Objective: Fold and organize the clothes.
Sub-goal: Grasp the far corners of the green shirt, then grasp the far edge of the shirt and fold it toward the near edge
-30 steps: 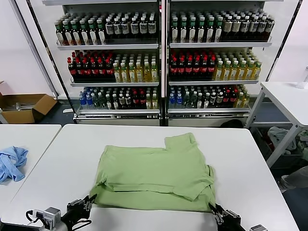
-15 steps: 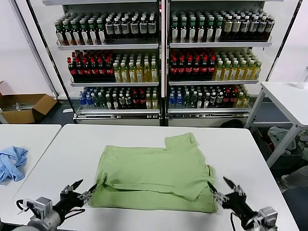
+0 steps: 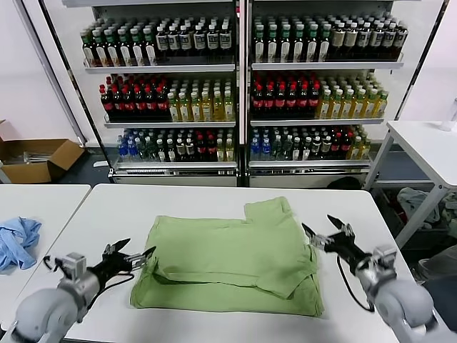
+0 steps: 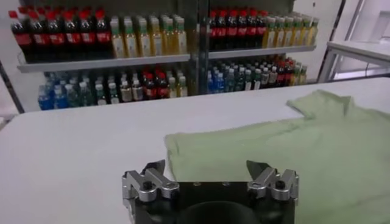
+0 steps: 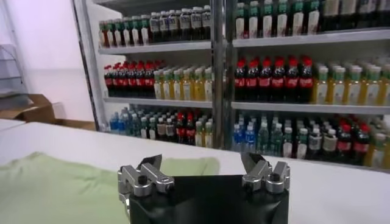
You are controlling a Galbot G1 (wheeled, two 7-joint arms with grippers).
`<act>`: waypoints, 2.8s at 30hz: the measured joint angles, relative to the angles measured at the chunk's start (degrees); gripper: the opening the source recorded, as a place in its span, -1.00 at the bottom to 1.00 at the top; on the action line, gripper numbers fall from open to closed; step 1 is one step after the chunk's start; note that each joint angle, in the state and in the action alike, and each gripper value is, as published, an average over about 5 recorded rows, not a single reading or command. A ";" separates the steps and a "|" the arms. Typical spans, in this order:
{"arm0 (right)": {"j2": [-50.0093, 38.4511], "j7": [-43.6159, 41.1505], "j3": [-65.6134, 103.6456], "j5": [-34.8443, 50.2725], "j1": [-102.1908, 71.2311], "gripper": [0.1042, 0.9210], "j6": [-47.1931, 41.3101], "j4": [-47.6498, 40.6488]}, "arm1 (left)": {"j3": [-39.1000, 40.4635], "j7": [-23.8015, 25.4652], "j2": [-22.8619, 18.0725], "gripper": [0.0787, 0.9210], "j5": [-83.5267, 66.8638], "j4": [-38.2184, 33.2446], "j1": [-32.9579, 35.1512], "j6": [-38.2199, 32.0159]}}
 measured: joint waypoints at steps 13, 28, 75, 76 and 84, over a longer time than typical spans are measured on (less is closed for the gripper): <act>5.56 -1.53 -12.50 -2.03 22.63 0.76 -5.38 -21.44 | 17.27 2.04 -1.18 0.77 -1.32 21.80 -24.81 -2.14; 11.91 -1.42 -20.12 -3.81 32.85 0.76 -7.20 -35.73 | 25.00 2.75 -1.57 0.77 -0.81 35.47 -35.01 -2.68; 10.92 1.53 -19.52 1.78 29.44 -0.99 -9.93 -29.25 | 24.86 2.91 -1.15 -0.97 -2.05 28.90 -29.61 -2.29; 10.64 1.90 -19.07 2.39 28.83 -0.99 -10.08 -28.13 | 24.68 2.80 -1.02 -0.97 -2.18 28.47 -29.47 -2.37; 7.39 5.64 -13.99 7.85 21.34 -0.99 -10.55 -16.63 | 22.08 1.81 0.56 -0.97 -3.41 23.20 -27.07 -3.10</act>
